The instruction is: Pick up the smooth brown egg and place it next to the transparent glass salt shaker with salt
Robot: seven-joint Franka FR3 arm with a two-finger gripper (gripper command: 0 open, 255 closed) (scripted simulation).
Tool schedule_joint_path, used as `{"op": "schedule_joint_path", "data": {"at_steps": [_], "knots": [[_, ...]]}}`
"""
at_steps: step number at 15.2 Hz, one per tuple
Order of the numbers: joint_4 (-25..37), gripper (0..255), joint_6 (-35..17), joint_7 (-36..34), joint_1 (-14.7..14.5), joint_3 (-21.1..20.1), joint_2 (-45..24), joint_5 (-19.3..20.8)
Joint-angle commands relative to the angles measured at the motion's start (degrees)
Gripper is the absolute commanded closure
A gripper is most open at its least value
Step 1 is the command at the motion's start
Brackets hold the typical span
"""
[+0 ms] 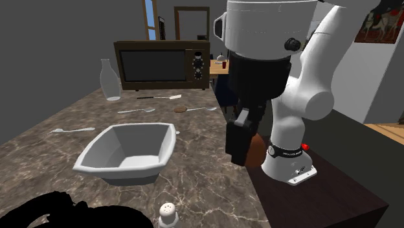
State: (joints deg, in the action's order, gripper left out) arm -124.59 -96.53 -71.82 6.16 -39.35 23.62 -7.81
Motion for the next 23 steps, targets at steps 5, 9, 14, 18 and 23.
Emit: {"op": "schedule_joint_path", "data": {"at_steps": [5,9,14,18,23], "knots": [[4.07,255,-1.79,-6.73,0.51,-5.75,-6.59,1.60],[1.53,255,-4.89,-7.23,0.51,-6.41,-7.29,1.77],[-1.39,255,-8.82,-8.05,0.63,-7.35,-8.56,2.23],[-3.52,255,-11.99,-8.91,0.81,-8.19,-9.91,2.85],[-5.92,255,-15.99,-10.28,1.16,-9.31,-12.06,4.03]]}}
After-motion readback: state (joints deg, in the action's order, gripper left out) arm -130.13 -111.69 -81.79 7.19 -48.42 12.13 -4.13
